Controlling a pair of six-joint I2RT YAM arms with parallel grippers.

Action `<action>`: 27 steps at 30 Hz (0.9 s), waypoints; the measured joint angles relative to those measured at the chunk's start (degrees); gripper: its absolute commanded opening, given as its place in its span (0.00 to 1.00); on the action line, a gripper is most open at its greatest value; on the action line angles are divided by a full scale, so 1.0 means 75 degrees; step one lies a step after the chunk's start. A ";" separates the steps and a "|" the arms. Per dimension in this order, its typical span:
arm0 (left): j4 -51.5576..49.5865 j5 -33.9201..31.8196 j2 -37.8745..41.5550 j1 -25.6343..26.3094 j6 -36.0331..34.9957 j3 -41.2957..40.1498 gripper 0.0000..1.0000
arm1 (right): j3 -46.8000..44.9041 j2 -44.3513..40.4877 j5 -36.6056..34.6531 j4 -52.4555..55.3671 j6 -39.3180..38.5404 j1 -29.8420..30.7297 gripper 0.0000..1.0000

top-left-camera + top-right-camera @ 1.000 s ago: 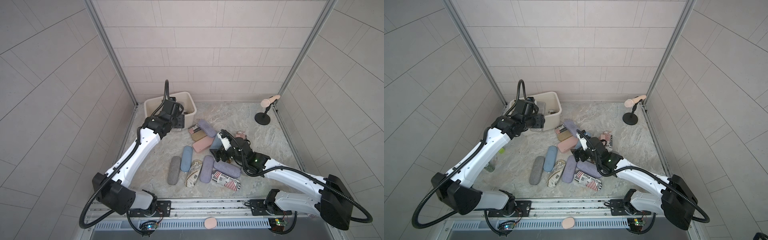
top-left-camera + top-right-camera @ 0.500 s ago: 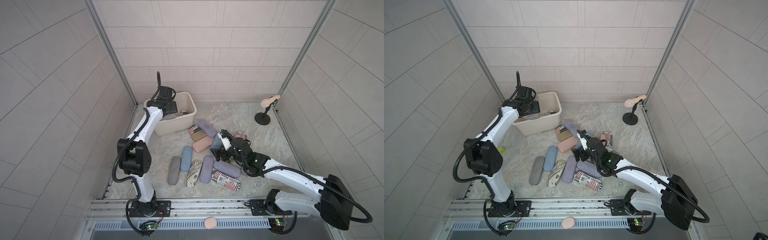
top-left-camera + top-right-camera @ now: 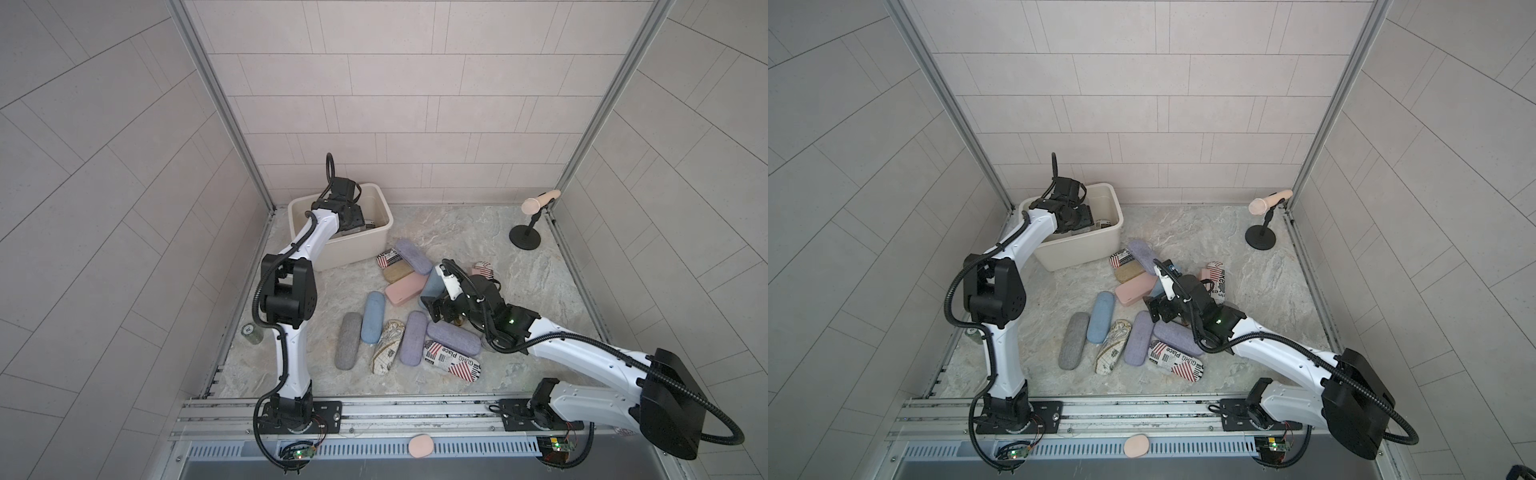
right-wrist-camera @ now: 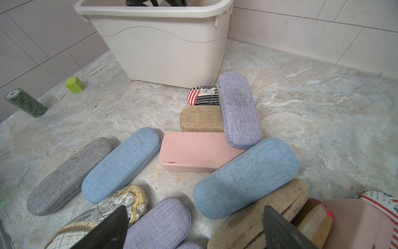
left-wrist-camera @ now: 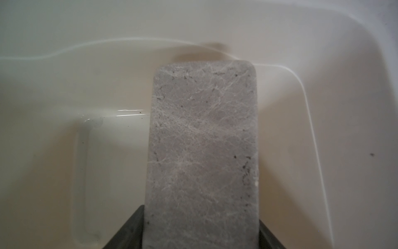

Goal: Put the glasses cases into the storage boxes
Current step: Place the glasses case in the storage box.

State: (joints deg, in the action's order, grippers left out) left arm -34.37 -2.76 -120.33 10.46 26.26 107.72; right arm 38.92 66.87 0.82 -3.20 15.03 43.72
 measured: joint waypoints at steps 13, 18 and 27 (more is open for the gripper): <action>0.0020 0.0297 -0.1504 0.0000 0.0093 0.0676 0.64 | 0.0000 0.0041 -0.0029 0.0006 0.0000 0.0000 0.98; -0.0259 0.0341 -0.1874 0.0000 0.0006 0.1110 0.70 | 0.0000 0.0079 -0.0093 0.0006 0.0000 0.0000 0.98; -0.0423 0.0530 -0.1862 0.0000 -0.0227 0.1122 0.86 | 0.0000 0.0099 -0.0163 0.0023 0.0003 0.0000 0.98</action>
State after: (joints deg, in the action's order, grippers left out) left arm -37.54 1.21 -134.30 10.46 24.56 116.14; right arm 38.92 67.61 -0.40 -3.03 15.05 43.72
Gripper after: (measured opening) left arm 0.836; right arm 0.984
